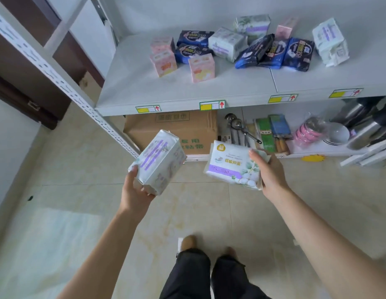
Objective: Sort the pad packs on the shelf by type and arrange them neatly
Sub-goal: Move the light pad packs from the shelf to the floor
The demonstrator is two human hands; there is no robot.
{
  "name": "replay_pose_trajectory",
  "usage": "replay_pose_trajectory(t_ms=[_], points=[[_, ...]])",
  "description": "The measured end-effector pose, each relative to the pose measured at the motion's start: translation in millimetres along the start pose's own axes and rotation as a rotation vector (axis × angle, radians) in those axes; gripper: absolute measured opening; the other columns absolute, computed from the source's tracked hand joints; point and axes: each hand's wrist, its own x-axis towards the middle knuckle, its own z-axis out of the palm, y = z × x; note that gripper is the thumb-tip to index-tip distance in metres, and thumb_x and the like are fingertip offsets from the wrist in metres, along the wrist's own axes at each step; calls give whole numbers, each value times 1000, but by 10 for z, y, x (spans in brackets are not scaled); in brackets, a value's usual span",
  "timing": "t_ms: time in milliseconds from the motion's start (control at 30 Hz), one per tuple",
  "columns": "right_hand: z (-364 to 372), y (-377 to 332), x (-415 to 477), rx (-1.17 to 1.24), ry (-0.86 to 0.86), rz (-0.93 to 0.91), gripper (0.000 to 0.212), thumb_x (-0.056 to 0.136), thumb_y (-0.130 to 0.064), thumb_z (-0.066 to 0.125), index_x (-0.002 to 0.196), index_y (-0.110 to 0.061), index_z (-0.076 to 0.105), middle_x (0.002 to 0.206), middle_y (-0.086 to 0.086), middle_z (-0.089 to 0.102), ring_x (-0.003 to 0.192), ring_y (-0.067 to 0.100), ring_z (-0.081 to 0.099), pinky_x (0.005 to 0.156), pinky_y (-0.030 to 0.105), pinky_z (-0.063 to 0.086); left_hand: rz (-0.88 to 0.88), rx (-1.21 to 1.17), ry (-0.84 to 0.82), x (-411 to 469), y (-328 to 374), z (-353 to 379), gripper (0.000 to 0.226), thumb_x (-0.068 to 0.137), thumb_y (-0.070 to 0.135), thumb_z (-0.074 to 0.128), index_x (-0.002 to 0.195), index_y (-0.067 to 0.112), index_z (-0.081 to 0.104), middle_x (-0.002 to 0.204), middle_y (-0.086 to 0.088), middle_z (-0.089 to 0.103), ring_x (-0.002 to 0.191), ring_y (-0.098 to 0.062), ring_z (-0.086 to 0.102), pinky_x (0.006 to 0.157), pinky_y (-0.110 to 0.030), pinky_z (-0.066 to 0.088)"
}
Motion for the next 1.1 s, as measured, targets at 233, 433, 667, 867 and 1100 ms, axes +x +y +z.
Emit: replay_pose_trajectory(t_ms=[233, 433, 667, 867, 1100], points=[[355, 480, -186, -22, 32, 17, 38, 74, -18, 75, 104, -21, 52, 96, 1, 63, 81, 17, 65, 76, 35, 53, -150, -99, 107, 103, -94, -513, 38, 82, 48, 52, 111, 25, 58, 102, -4, 64, 94, -23, 61, 67, -31, 51], [966, 1314, -291, -60, 79, 131, 61, 70, -21, 79, 121, -12, 48, 105, 7, 64, 88, 21, 66, 86, 41, 53, -208, 21, 90, 421, -52, -1375, 36, 92, 41, 41, 118, 19, 54, 96, -6, 65, 83, -21, 62, 66, -26, 50], [1281, 2369, -109, -101, 67, 268, 73, 60, -36, 83, 121, -14, 49, 110, 11, 66, 91, 27, 68, 80, 45, 55, -250, 150, 204, 1010, -247, -2408, 32, 91, 38, 47, 117, 20, 51, 98, -6, 54, 83, -20, 59, 74, -35, 52], [1235, 3275, 352, -208, 29, 259, 93, 47, -47, 85, 124, -11, 48, 110, 12, 67, 94, 28, 69, 83, 49, 54, -188, 111, 205, 1639, -1029, -2844, 37, 92, 36, 50, 125, 22, 44, 113, -4, 54, 94, -25, 62, 74, -38, 58], [1101, 4469, 1142, -214, -25, 217, 34, 76, -17, 73, 106, -7, 61, 103, 15, 70, 95, 31, 67, 83, 42, 53, -70, 83, 177, 2523, -2371, -3253, 21, 88, 30, 57, 106, 20, 50, 115, -12, 54, 92, -26, 61, 65, -32, 59]])
